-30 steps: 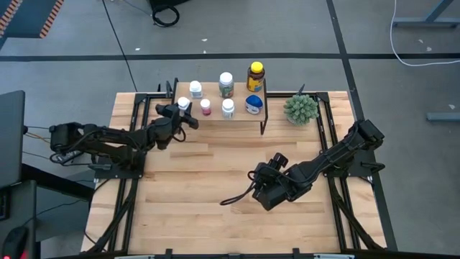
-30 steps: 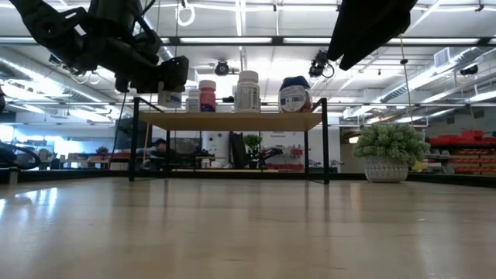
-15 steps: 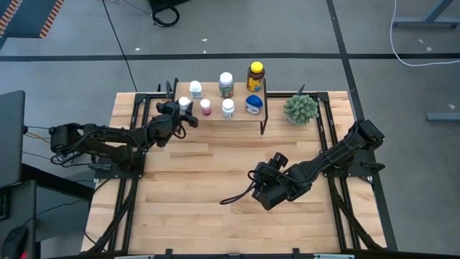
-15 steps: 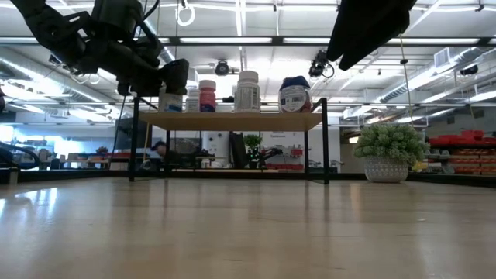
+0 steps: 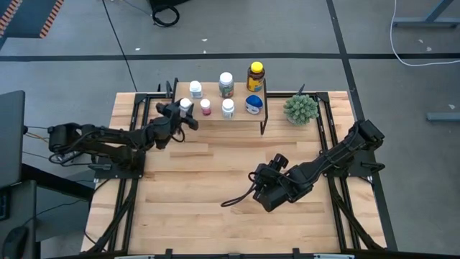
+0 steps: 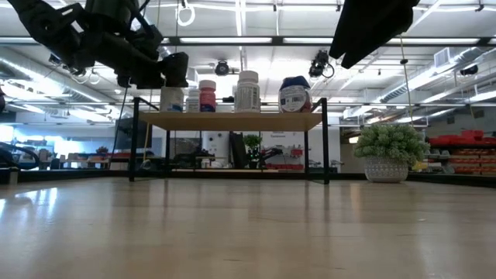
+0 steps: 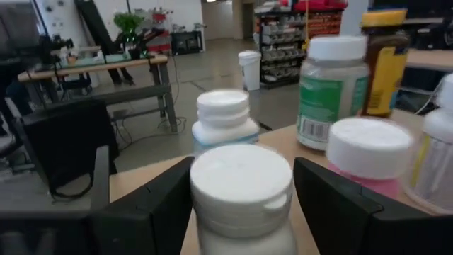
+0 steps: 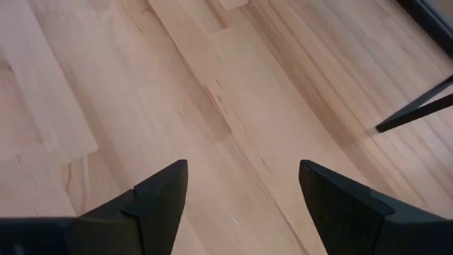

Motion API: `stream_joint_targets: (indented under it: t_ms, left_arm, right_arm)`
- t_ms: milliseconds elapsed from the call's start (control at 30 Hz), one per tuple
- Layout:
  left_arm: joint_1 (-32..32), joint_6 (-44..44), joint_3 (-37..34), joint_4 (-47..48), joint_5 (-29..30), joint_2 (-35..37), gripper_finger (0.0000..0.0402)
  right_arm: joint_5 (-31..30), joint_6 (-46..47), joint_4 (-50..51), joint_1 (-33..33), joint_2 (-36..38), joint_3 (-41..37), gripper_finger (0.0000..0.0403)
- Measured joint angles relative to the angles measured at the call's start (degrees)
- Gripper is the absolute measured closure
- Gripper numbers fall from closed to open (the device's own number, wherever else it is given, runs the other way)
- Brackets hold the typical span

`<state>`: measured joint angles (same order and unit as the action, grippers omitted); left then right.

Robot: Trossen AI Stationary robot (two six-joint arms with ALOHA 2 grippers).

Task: Pick and place medicine bottles onto shelf by color
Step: Put the white pill bottle on the shelf, then return to Home Position

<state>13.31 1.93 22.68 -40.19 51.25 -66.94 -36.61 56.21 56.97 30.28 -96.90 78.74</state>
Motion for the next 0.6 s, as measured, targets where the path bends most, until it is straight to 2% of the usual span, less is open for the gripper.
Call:
stream_joint_targets:
  t_ms: [133, 367, 600]
  left_arm:
    - [-2.97, -2.84, 0.02, 0.02, 2.44, 1.75, 0.0157]
    - [-6.52, -8.31, 0.02, 0.04, 10.9, 5.85, 0.0157]
    - [-9.39, -8.57, 0.02, 1.07, 11.43, 6.69, 0.0159]
  right_arm:
    - [-1.11, 0.38, 0.0, 0.76, 0.0, 0.0, 0.0126]
    - [-1.3, 0.83, 0.0, 0.77, 0.0, 0.0, 0.0126]
    - [-1.3, 1.29, 0.0, 0.77, 0.0, 0.0, 0.0126]
